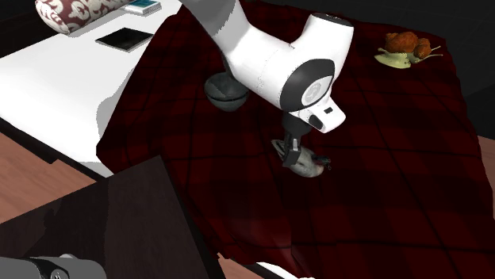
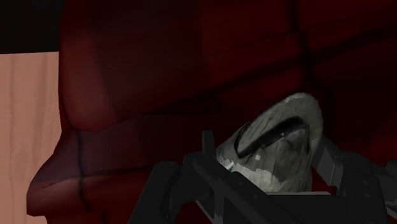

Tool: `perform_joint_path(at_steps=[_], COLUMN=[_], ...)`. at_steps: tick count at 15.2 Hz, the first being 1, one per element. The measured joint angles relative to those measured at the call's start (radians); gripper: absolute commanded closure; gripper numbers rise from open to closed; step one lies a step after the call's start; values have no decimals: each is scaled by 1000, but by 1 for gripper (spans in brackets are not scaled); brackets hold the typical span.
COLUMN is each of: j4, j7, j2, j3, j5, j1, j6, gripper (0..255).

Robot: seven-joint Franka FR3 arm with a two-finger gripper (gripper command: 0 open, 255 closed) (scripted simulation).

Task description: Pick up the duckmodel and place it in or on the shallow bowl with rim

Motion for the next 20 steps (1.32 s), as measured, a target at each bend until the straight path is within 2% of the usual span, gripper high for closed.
perform_joint_path(at_steps=[20], j4=[15], j7=[-32], j2=[-200], j3=[23], j5=[43], j1=[-15], j6=[-213], gripper=[255])
